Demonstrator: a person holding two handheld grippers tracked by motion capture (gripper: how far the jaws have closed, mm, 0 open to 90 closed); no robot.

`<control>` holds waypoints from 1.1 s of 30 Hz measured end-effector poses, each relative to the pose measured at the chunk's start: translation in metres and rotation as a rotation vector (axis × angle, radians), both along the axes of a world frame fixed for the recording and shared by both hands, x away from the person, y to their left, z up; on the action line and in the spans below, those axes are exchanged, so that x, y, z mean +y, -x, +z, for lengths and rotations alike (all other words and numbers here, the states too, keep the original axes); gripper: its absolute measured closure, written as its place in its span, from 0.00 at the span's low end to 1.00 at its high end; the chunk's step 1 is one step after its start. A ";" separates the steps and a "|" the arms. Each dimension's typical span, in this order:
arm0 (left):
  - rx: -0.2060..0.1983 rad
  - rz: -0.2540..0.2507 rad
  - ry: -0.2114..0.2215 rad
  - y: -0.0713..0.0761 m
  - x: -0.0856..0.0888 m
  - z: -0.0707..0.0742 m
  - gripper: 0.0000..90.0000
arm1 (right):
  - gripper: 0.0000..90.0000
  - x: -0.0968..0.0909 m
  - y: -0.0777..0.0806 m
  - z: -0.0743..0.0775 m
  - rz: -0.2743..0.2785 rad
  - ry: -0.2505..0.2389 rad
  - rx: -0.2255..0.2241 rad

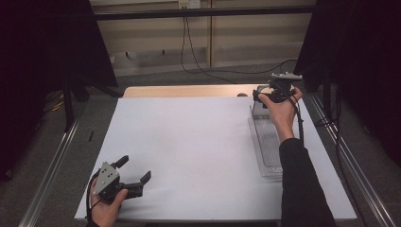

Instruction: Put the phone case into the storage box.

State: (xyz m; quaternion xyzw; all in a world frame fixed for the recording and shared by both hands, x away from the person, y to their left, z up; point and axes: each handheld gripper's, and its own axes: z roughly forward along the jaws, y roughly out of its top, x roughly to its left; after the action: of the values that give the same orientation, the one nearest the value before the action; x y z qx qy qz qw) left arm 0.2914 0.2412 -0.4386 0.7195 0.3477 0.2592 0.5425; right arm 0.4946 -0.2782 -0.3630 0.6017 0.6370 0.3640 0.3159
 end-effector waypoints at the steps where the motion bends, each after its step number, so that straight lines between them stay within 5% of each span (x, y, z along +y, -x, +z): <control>1: 0.000 0.000 -0.001 0.000 0.000 0.000 0.03 | 0.04 0.000 0.000 0.001 0.001 0.001 -0.003; 33: 0.000 -0.002 0.004 0.000 -0.001 0.000 0.03 | 0.03 -0.006 0.003 0.010 0.023 -0.031 -0.093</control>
State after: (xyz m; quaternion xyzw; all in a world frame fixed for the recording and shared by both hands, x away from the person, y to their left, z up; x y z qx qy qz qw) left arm 0.2916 0.2407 -0.4387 0.7189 0.3473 0.2580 0.5441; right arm 0.4915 -0.2844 -0.3528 0.5815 0.6228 0.4049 0.3318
